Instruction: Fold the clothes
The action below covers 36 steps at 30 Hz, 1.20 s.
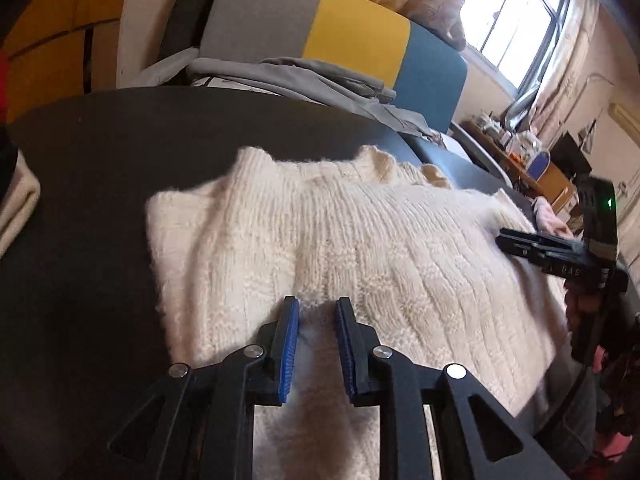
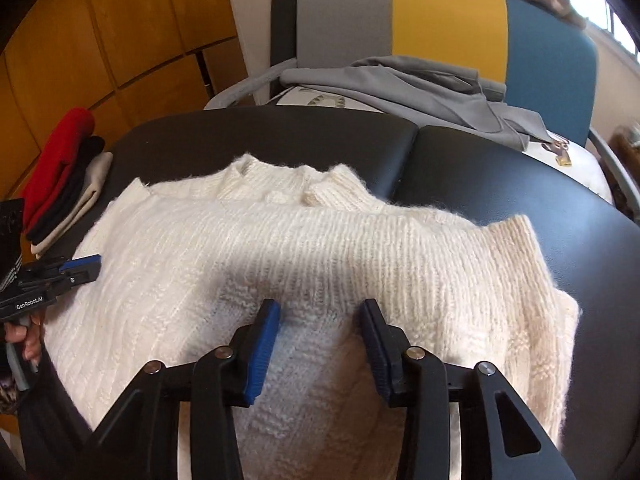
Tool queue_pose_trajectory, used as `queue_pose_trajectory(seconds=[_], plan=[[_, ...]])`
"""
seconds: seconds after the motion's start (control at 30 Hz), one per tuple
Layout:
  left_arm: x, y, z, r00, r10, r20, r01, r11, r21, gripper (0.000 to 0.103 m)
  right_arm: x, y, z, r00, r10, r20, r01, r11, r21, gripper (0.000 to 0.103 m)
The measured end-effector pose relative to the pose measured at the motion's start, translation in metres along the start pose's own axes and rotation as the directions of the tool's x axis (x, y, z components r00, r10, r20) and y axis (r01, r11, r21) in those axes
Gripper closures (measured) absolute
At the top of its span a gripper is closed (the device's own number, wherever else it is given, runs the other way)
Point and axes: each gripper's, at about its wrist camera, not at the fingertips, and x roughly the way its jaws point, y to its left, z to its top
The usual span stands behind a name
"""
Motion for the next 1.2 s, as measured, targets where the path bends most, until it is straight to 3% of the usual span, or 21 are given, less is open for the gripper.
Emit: queue_pose_trajectory(seconds=[0.1, 0.23, 0.47, 0.57, 0.8, 1.0, 1.07, 1.13, 1.2], plan=[[0.001, -0.009, -0.001, 0.999, 0.046, 0.018, -0.047, 0.998, 0.030, 0.083, -0.018, -0.002, -0.009, 0.998, 0.019, 0.061, -0.020, 1.000, 0.017, 0.055], [0.003, -0.011, -0.004, 0.996, 0.076, 0.042, -0.077, 0.996, 0.040, 0.083, -0.053, -0.028, -0.029, 0.986, -0.044, 0.161, 0.022, 0.991, 0.136, 0.032], [0.005, -0.011, -0.006, 0.993, 0.094, 0.066, -0.096, 0.995, 0.033, 0.083, -0.076, -0.106, -0.073, 0.985, -0.138, 0.105, 0.086, 0.913, 0.399, 0.027], [0.005, -0.012, -0.006, 0.992, 0.103, 0.073, -0.105, 0.994, 0.035, 0.083, -0.076, -0.128, -0.094, 0.992, -0.072, 0.103, 0.010, 0.862, 0.506, 0.025], [0.006, -0.014, -0.009, 0.988, 0.119, 0.093, -0.122, 0.992, 0.024, 0.083, -0.074, -0.135, -0.104, 0.960, 0.117, 0.256, -0.249, 0.774, 0.582, 0.022], [0.005, -0.014, -0.012, 0.988, 0.118, 0.101, -0.120, 0.993, 0.016, 0.083, -0.057, -0.114, -0.086, 0.965, 0.129, 0.229, -0.236, 0.811, 0.536, 0.021], [0.005, -0.016, -0.013, 0.987, 0.124, 0.104, -0.126, 0.992, 0.014, 0.083, -0.052, -0.111, -0.081, 0.969, 0.118, 0.215, -0.218, 0.817, 0.534, 0.024], [0.005, -0.018, -0.014, 0.986, 0.128, 0.108, -0.130, 0.991, 0.012, 0.083, -0.048, -0.108, -0.076, 0.980, 0.094, 0.175, -0.173, 0.835, 0.523, 0.054], [0.004, -0.019, -0.015, 0.985, 0.129, 0.111, -0.131, 0.991, 0.008, 0.083, -0.042, -0.112, -0.074, 0.978, 0.126, 0.166, -0.196, 0.824, 0.532, 0.069]])
